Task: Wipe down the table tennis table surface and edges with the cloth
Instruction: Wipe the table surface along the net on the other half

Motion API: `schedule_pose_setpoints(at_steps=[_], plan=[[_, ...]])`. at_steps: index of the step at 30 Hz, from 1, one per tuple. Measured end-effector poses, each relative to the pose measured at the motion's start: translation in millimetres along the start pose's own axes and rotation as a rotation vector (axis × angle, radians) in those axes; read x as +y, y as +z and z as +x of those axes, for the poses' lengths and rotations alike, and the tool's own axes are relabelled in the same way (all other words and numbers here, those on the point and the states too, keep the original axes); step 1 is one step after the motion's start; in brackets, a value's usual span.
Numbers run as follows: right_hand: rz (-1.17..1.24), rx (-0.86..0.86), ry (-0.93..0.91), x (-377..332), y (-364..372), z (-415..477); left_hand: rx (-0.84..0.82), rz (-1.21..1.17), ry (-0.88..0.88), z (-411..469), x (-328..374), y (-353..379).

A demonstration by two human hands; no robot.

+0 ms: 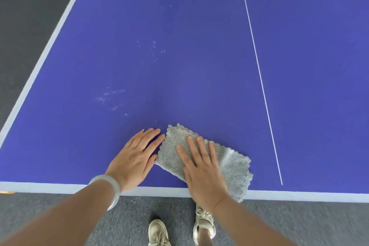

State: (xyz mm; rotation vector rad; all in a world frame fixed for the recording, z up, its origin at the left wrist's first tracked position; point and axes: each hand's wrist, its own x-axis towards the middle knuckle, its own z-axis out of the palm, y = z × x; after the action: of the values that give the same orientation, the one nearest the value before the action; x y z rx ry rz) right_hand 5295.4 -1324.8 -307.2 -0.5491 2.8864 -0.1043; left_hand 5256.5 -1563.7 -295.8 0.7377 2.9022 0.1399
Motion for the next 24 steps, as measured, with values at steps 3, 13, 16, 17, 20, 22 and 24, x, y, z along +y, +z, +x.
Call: schedule_pose_setpoints(at_steps=[3,13,16,17,20,22,24], plan=[[0.088,-0.074,-0.019,-8,-16,9,0.000,-0.022,-0.003,1,-2,0],[-0.095,-0.061,-0.251,66,-43,24,0.057,-0.046,0.022,1,-3,-1],[-0.098,-0.042,-0.197,60,-23,33,0.056,-0.056,0.029,2,-3,0],[-0.079,-0.006,-0.094,65,-19,38,0.066,-0.057,0.029,3,-5,2],[0.065,0.105,0.370,67,-18,46,0.067,-0.053,0.031,1,-6,5],[0.184,0.194,0.595,40,-15,56,0.061,-0.053,0.034,2,-6,6],[0.198,0.206,0.550,-14,-8,56,0.069,-0.051,0.038,1,-8,7]])
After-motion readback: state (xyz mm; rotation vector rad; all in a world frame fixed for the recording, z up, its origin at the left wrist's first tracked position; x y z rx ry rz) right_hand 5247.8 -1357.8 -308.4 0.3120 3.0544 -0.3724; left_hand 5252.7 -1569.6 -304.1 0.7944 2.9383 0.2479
